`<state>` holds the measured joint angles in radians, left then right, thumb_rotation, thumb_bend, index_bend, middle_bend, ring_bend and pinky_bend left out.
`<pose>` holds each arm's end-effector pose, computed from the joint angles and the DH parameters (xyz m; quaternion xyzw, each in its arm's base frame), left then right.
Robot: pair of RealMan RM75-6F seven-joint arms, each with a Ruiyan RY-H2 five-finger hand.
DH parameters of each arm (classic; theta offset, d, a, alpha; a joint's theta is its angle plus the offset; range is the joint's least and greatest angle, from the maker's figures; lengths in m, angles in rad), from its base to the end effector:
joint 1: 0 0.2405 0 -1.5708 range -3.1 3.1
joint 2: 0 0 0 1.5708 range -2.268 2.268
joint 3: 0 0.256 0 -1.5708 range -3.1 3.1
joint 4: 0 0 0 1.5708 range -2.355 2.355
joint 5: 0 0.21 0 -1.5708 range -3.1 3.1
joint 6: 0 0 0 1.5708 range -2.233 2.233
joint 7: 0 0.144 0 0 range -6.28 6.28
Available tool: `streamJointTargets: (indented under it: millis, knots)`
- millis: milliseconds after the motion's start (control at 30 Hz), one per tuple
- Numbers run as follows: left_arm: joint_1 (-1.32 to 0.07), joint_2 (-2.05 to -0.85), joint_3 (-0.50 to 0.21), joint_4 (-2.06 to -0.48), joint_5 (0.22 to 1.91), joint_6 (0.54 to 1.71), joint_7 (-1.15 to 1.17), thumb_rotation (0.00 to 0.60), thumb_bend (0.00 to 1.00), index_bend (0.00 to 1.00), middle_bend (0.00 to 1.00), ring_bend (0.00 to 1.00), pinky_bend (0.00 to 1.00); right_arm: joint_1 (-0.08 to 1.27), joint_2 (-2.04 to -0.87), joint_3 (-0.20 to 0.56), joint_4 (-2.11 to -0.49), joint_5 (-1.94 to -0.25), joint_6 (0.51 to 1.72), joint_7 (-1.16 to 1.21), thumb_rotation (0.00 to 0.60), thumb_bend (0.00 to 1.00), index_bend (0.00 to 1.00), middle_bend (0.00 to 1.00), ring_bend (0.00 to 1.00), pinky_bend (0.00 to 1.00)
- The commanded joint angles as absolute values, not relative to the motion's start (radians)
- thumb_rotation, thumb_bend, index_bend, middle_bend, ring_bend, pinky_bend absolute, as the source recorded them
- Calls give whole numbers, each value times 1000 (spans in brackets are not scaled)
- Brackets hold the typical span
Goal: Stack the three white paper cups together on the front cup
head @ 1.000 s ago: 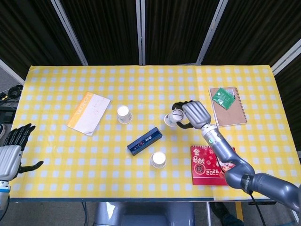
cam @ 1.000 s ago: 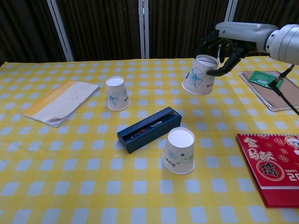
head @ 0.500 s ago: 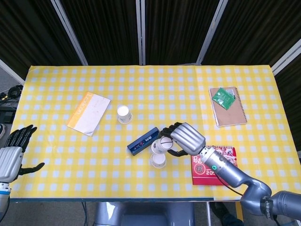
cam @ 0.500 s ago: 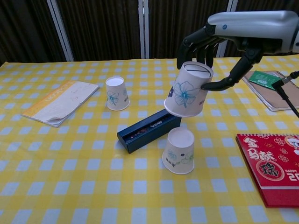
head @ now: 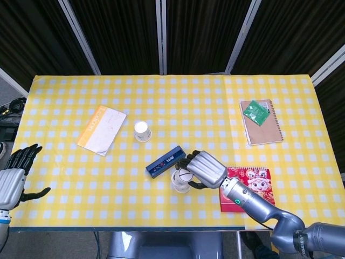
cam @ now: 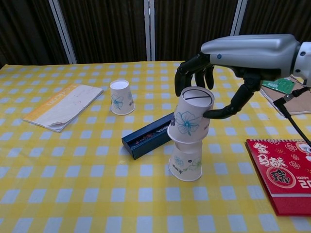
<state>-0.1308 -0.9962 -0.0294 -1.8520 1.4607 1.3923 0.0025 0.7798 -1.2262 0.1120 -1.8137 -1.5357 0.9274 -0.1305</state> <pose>-0.2738 0.1849 0.1622 -0.5971 -0.4480 -0.3941 0.5361 -0.0889 -0.2942 0.0464 0.8276 -0.2614 0.4231 0.2604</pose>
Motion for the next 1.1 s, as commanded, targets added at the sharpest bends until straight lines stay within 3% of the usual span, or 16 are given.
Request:
streamJointTargets:
  millis: [33, 800, 933, 1033, 1100]
  knots:
    - [-131, -995, -29, -1852, 1461, 1392, 3, 600, 0, 0, 0, 0, 0, 780, -1244, 104, -1804, -1534, 924, -156, 600, 294, 390, 476, 442, 439]
    - [-136, -994, -31, -1850, 1445, 1379, 4, 600, 0, 0, 0, 0, 0, 793, -1290, 100, -1783, -1504, 905, -196, 600, 291, 367, 449, 443, 440]
    - [-136, -994, -32, -1850, 1444, 1381, 2, 600, 0, 0, 0, 0, 0, 797, -1287, 94, -1785, -1499, 890, -199, 600, 249, 286, 334, 422, 435]
    - [-137, -994, -32, -1849, 1443, 1379, 2, 600, 0, 0, 0, 0, 0, 800, -1279, 86, -1786, -1504, 881, -209, 600, 164, 185, 188, 333, 368]
    - [-137, -994, -31, -1849, 1444, 1378, 4, 600, 0, 0, 0, 0, 0, 799, -1277, 83, -1783, -1509, 883, -225, 600, 112, 148, 145, 292, 330]
